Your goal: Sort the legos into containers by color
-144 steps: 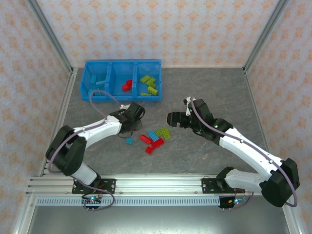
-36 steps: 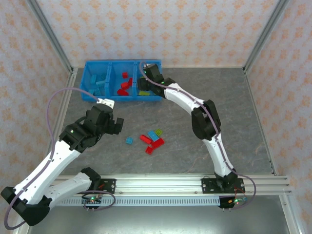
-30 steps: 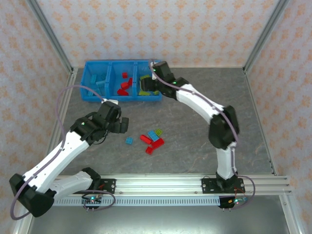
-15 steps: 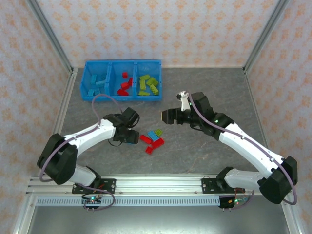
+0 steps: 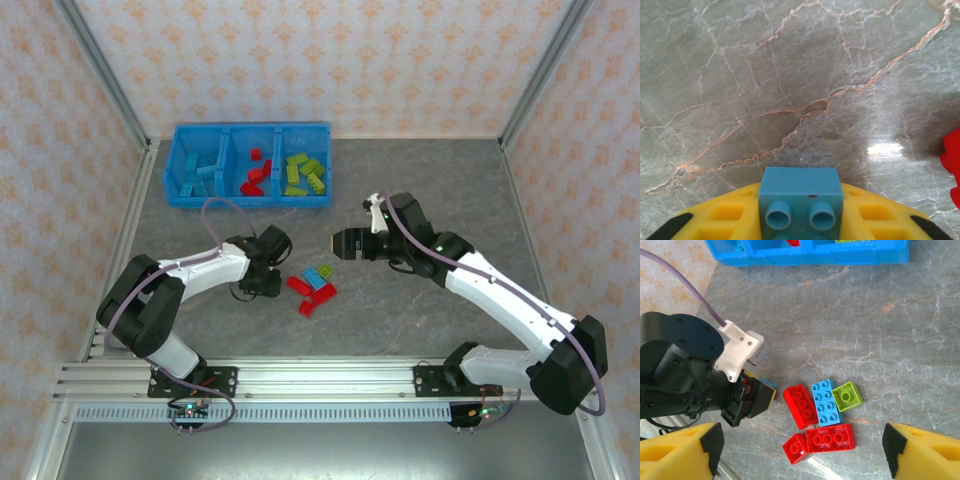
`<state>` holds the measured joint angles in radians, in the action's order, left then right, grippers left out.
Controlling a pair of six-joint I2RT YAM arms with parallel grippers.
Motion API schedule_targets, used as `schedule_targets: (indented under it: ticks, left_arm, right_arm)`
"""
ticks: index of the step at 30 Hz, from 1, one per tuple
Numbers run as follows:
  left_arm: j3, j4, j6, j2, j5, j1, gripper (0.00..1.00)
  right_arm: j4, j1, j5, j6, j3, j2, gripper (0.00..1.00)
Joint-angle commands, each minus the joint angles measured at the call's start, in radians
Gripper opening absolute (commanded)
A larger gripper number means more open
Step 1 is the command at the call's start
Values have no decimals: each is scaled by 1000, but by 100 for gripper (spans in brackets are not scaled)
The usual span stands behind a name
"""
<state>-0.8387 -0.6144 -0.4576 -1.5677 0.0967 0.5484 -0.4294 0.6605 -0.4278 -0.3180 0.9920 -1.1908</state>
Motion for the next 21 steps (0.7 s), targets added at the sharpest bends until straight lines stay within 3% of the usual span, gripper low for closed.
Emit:
schedule_targets:
  ticks: [1, 5, 10, 15, 21]
  left_arm:
    - [20, 28, -13, 58, -31, 3, 25]
    - [-34, 5, -10, 197, -94, -49, 23]
    - [-193, 43, 11, 221, -116, -287, 23]
    - [-442, 107, -17, 18, -99, -501, 23]
    - [-907, -44, -50, -384, -30, -643, 21]
  right_arm:
    - [-66, 1, -21, -12, 39, -45, 84]
    - [-51, 5, -12, -23, 27, -38, 84]
    - [-21, 5, 6, -34, 20, -44, 85]
    - [-17, 5, 6, -38, 19, -57, 85]
    - [-31, 5, 18, -38, 7, -26, 85]
